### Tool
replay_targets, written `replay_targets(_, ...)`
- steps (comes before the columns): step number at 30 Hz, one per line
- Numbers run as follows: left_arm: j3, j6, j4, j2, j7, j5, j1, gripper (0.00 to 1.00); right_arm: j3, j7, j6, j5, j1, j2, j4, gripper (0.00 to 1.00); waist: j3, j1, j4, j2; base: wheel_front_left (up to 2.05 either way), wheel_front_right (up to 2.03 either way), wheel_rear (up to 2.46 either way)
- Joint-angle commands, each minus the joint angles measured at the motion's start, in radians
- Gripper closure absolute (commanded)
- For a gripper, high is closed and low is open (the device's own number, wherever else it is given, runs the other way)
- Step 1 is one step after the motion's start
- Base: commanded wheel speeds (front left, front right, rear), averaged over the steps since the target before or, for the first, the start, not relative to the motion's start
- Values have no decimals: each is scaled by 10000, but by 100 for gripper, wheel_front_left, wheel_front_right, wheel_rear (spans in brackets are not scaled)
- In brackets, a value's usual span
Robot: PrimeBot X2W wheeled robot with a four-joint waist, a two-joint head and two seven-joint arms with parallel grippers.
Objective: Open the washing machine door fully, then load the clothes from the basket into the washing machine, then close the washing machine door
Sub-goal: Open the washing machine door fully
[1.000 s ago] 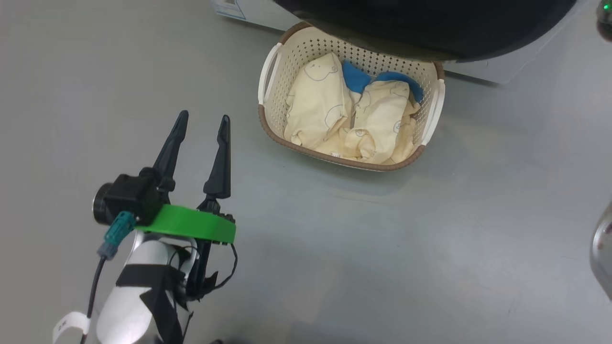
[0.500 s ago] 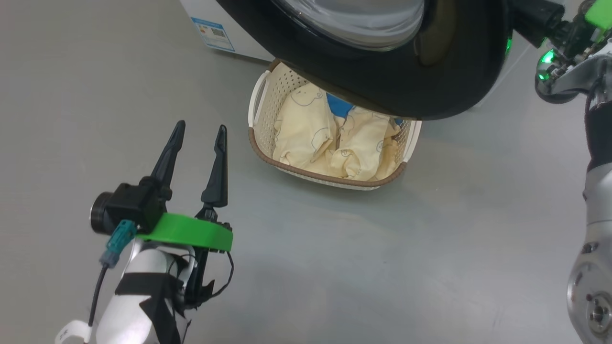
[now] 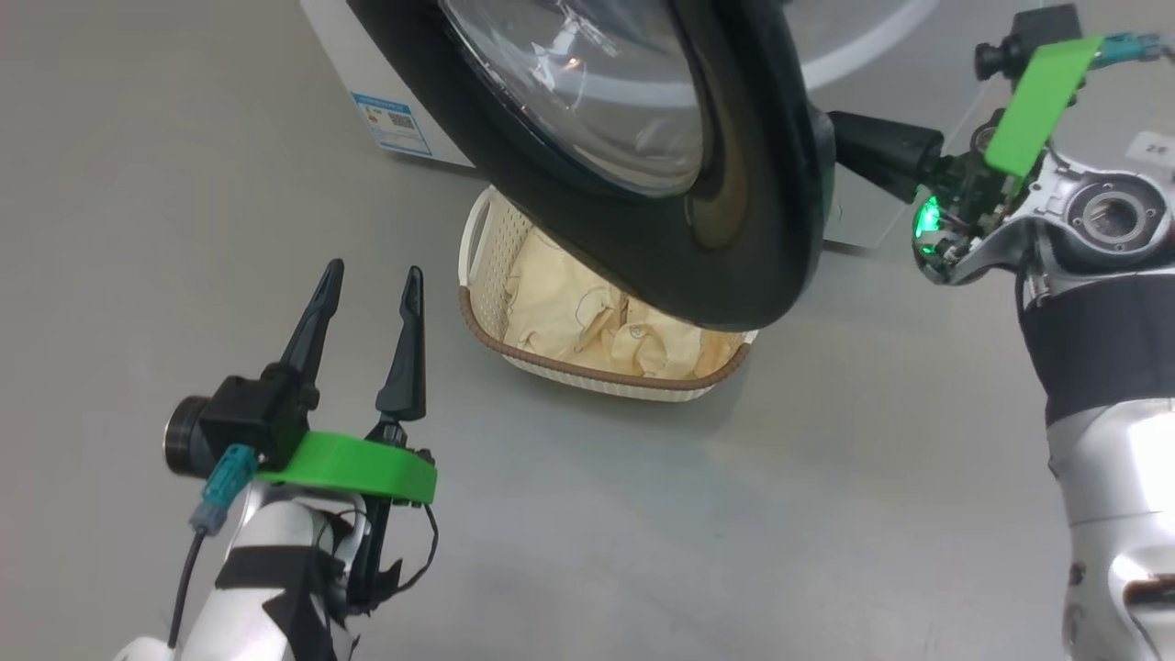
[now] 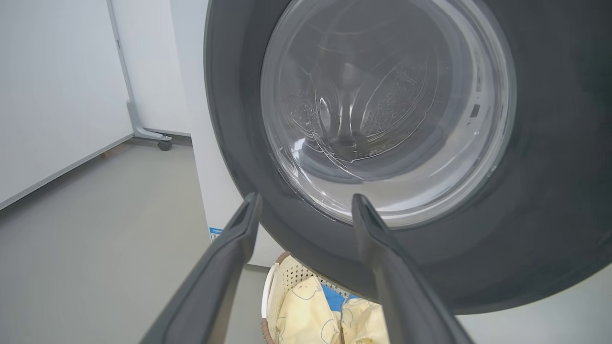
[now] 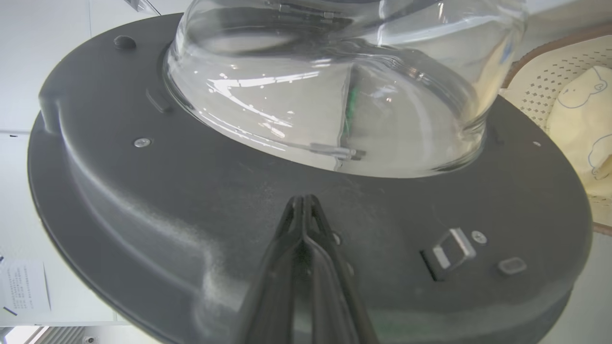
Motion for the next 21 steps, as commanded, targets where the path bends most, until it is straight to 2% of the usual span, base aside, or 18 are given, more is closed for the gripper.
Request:
replay_targets(1, 337, -40, -275, 231, -67, 65, -29, 0, 428, -89, -2, 263, -23, 204, -507, 100, -127, 1, -53, 0, 0, 0, 0)
replay_targets(11, 139, -62, -268, 515, -67, -30, 182, 0, 2269, -903, -2, 1455, 1050, 204, -1194, 100, -600, 1, -138, 0, 0, 0, 0)
replay_targets(21, 48, -65, -273, 553, -67, -139, 283, 0, 3898, -1834, -2, 2401, 1311, 204, -1373, 100, -746, 1, -85, 0, 0, 0, 0)
